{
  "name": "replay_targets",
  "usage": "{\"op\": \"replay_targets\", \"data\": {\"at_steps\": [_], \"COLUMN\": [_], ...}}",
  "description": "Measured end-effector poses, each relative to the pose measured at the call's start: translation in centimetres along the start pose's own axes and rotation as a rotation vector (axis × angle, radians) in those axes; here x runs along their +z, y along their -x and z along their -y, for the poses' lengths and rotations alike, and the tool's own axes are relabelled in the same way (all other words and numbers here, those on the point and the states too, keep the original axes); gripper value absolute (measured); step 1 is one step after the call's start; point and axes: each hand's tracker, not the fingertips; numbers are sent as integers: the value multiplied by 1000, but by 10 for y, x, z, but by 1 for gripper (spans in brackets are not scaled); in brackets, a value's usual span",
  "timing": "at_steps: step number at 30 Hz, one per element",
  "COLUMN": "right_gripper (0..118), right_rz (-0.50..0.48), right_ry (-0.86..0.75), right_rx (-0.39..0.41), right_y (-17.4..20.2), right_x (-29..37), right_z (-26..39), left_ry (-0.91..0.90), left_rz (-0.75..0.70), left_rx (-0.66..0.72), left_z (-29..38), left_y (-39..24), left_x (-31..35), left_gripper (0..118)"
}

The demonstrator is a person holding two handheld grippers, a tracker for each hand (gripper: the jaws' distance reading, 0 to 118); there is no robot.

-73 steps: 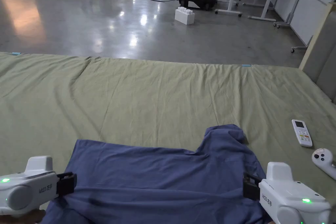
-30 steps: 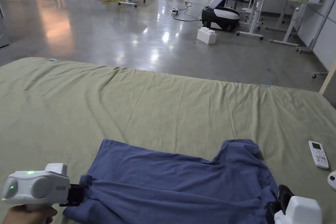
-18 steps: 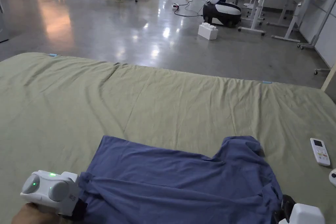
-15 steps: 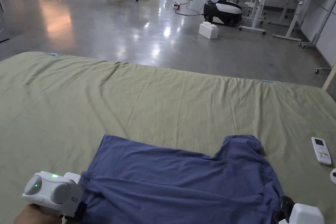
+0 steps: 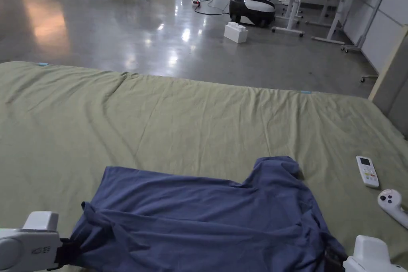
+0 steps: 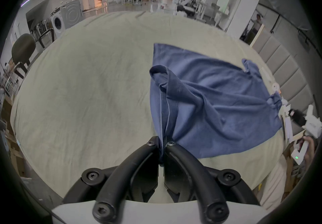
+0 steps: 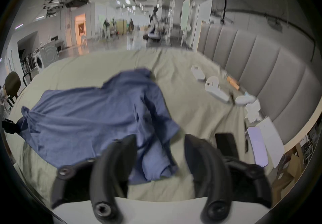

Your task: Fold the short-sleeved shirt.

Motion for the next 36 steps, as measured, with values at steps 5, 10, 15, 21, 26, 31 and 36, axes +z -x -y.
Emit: {"op": "replay_targets", "data": {"at_steps": [5,10,15,21,26,31,36], "right_gripper": [67,22,11,10,10,10,10], "right_rz": [-59,-89,-68,-72,-70,-87,-79], "right_ry": [200,250,223,126,98,112,201], "right_rx": [85,148,137,164,198,190,189], "right_y": [-1,16,26,25,11,3,-1], "right_x": [-50,-67,-44,13,35,62,68], "right_z": [9,28,20,1,-4,9,49], "left_ry": [-36,-25,-18,-44,-79,-78,19], "left_rz": [4,4,21,64,60,67,24], "left_rx": [10,18,62,79,55,59,75], "left_z": [2,5,8,6,10,30,68], "left_y": [-1,2,11,14,16,27,42], "left_x": [15,10,3,22,45,67,59], "left_gripper": [5,5,5,5,5,5,5]}}
